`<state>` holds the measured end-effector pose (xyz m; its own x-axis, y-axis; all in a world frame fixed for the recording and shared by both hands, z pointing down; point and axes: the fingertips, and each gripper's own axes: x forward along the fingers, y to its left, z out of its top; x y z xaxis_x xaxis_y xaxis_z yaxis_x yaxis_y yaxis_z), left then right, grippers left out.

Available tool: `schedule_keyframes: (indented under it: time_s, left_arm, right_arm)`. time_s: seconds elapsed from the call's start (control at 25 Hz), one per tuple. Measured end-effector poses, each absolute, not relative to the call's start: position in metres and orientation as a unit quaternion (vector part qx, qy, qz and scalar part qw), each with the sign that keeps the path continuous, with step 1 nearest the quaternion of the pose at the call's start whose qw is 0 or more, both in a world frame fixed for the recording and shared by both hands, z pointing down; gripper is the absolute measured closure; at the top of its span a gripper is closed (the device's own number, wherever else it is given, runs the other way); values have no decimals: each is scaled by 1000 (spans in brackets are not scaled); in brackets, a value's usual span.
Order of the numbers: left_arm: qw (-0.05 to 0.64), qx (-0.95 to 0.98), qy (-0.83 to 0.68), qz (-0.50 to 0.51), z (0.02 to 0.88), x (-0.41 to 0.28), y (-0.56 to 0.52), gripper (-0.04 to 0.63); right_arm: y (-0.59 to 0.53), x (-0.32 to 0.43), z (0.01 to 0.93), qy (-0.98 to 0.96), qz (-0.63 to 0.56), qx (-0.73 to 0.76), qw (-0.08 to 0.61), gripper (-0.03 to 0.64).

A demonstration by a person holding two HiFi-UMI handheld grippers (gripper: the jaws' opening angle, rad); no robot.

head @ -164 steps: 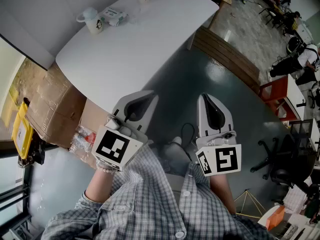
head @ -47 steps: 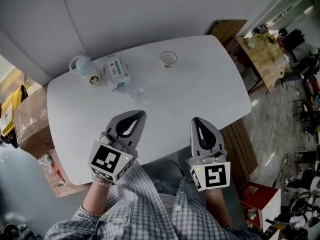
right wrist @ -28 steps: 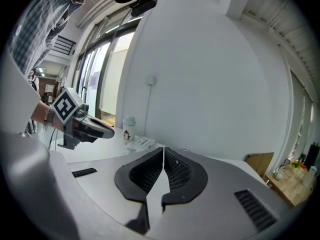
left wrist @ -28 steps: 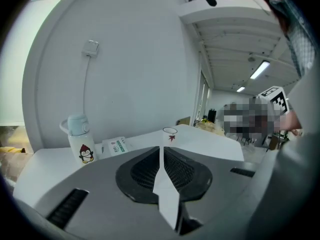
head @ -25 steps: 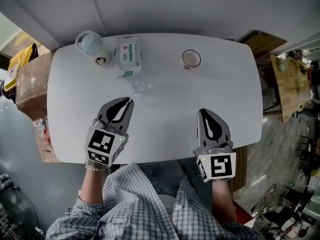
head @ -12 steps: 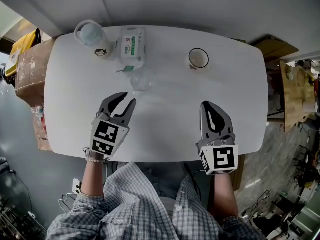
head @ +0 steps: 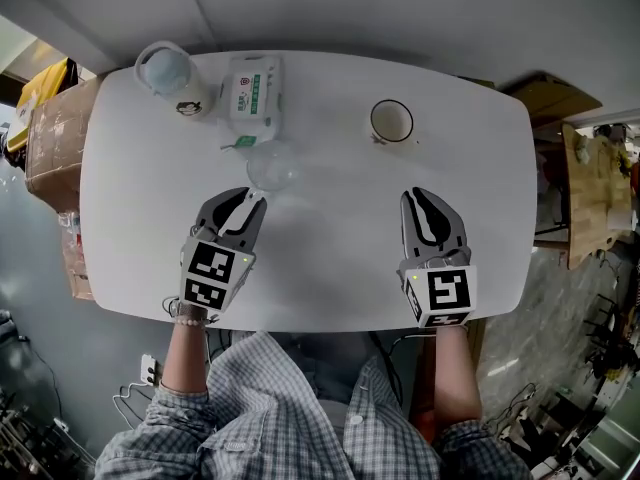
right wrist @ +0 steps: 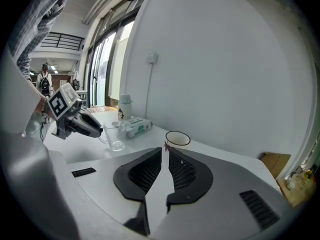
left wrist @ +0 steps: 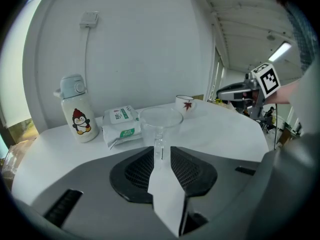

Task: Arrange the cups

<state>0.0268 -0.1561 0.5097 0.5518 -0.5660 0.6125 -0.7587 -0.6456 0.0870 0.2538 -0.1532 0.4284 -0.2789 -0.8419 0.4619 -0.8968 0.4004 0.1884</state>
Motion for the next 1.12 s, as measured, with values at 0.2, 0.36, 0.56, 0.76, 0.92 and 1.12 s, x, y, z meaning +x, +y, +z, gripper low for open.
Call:
schedule_keyframes:
  time_s: [0.2,0.36,0.56,0.76,0.92,1.12]
  left_arm:
    - [183,857,-399,271,512,27,-161,529]
    - [184,859,-395,269,512,34,-160,538]
    - [184,863,-390,262,511,46,-159,540]
    - [189,865,-388,256,510,49,-158,541]
    - [191,867,-384,253,511,54,-157,543]
    - [192,870,-381,249,510,62,-159,543]
  right_arm:
    - [-174,268,445,-795,48,539,273,591]
    - [-188,272,460,-798,55,529,284,548]
    - [-207,280,475,-796,54,521,302,512]
    - [-226,295,489,-789,65,522,318,495]
    - [-237,298,499,-795,66,507,327,494]
    - [-241,294,504,-805,74,488,330,494]
